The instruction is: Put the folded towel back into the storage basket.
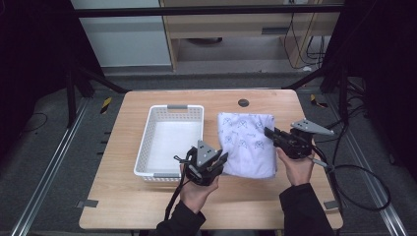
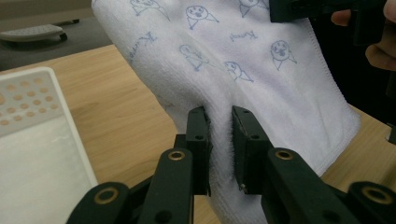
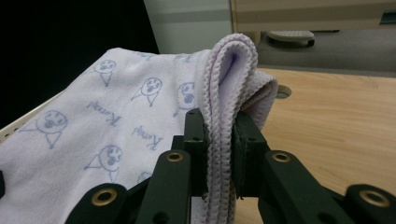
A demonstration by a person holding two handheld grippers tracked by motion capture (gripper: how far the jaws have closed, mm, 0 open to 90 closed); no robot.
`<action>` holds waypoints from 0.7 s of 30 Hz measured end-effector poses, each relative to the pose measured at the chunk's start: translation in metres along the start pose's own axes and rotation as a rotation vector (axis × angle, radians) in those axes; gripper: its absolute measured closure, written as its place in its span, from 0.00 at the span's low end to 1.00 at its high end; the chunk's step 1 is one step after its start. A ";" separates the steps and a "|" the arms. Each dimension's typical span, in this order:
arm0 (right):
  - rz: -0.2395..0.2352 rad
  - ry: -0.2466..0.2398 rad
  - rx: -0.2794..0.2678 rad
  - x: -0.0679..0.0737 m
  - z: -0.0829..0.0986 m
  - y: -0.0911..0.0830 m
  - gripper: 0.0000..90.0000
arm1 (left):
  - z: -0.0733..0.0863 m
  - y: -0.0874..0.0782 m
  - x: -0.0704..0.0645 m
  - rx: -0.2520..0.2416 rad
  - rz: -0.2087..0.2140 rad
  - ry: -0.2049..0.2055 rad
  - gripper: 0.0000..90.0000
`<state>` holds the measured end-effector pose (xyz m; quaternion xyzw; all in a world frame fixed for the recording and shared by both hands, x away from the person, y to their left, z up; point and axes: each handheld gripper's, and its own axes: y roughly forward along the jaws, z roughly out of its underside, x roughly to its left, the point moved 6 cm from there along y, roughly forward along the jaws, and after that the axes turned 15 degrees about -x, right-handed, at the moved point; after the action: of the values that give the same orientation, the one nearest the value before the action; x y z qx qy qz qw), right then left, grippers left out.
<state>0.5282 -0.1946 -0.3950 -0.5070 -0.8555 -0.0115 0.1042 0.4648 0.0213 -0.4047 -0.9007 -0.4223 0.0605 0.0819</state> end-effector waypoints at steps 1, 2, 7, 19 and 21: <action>0.000 0.000 0.000 0.000 0.000 0.000 0.87 | -0.002 -0.001 0.001 -0.003 -0.003 0.000 0.85; 0.000 -0.005 -0.003 0.002 -0.002 0.001 0.87 | -0.004 -0.002 0.002 -0.007 -0.005 0.002 0.85; -0.004 -0.015 -0.019 0.011 -0.013 0.006 0.87 | -0.013 -0.009 0.009 -0.022 -0.014 0.004 0.85; -0.021 -0.035 -0.036 0.033 -0.026 0.024 0.87 | -0.029 -0.028 0.031 -0.039 -0.048 0.005 0.85; -0.028 -0.034 -0.042 0.038 -0.030 0.027 0.87 | -0.032 -0.031 0.035 -0.048 -0.054 -0.001 0.85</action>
<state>0.5387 -0.1522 -0.3609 -0.4973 -0.8637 -0.0220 0.0787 0.4697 0.0646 -0.3682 -0.8905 -0.4480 0.0487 0.0619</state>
